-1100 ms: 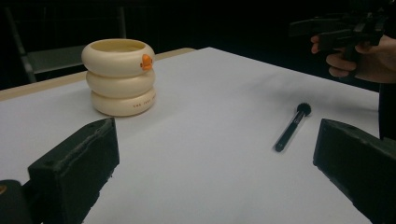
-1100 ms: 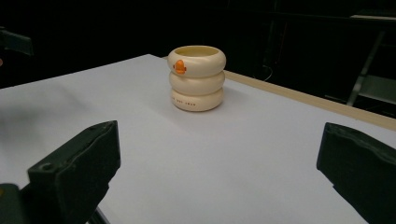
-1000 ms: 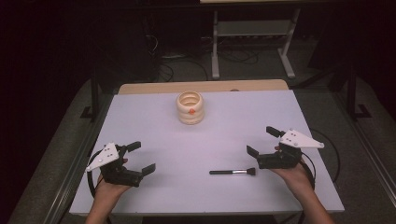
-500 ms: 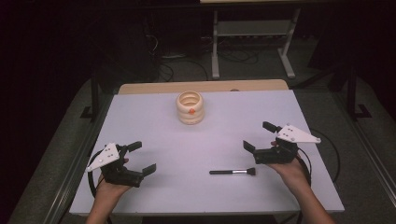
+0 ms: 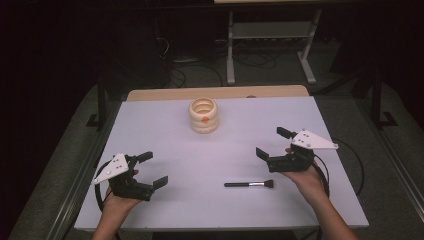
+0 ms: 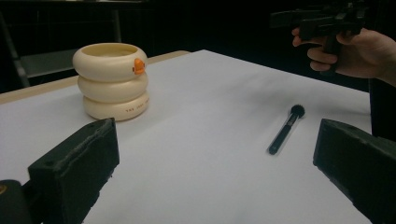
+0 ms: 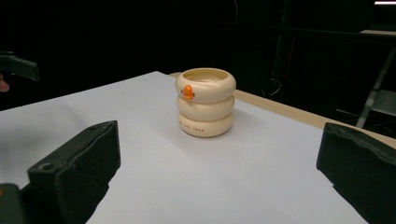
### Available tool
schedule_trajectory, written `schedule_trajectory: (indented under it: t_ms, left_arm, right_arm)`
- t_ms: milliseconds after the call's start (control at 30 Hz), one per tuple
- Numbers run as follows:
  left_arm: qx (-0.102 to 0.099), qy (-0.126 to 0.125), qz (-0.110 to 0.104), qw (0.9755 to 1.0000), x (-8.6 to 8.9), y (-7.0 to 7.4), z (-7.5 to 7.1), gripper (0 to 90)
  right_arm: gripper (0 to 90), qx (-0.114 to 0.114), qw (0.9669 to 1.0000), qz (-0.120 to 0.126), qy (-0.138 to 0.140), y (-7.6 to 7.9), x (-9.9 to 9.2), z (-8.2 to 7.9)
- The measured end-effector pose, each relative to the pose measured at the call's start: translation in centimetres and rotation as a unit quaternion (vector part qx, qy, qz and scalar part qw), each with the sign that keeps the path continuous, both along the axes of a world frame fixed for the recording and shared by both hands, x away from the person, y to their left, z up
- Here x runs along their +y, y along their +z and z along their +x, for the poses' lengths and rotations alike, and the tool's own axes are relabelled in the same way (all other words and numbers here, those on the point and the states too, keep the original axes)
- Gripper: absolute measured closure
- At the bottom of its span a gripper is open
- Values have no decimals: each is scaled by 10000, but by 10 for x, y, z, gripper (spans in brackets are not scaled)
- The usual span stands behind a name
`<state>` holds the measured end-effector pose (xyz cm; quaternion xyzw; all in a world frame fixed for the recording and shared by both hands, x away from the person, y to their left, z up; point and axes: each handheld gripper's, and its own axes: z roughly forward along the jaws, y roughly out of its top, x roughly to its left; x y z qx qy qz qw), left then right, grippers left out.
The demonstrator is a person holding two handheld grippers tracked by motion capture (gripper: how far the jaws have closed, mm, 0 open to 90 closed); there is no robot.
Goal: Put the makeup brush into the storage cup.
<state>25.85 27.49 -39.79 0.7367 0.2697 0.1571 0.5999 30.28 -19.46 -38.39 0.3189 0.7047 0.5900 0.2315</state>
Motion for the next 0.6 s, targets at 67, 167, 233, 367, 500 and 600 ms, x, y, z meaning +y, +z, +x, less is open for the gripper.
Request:
schedule_trajectory:
  t_ms: [67, 167, 233, 367, 500, 600]
  left_arm:
    - [0, -2, -4, 10000, 0, 0, 0, 0]
    - [-6, -15, 17, 10000, 0, 0, 0, 0]
    - [-3, -17, 14, 10000, 0, 0, 0, 0]
    - [-7, -20, -8, 10000, 0, 0, 0, 0]
    - [-8, -27, -16, 10000, -1, 0, 0, 0]
    - [-11, -29, -22, 10000, -1, 0, 0, 0]
  right_arm:
    - [0, 2, 10000, 11, 34, 1, 3, 1]
    - [0, -58, 10000, 34, 57, 2, 6, 3]
    - [0, -41, 10000, 24, 77, 3, 8, 3]
    - [0, -73, 9999, 15, 96, 3, 10, 5]
    - [0, -75, 9999, 27, 135, 4, 15, 6]
    - [0, -65, 9998, 11, 164, 5, 16, 7]
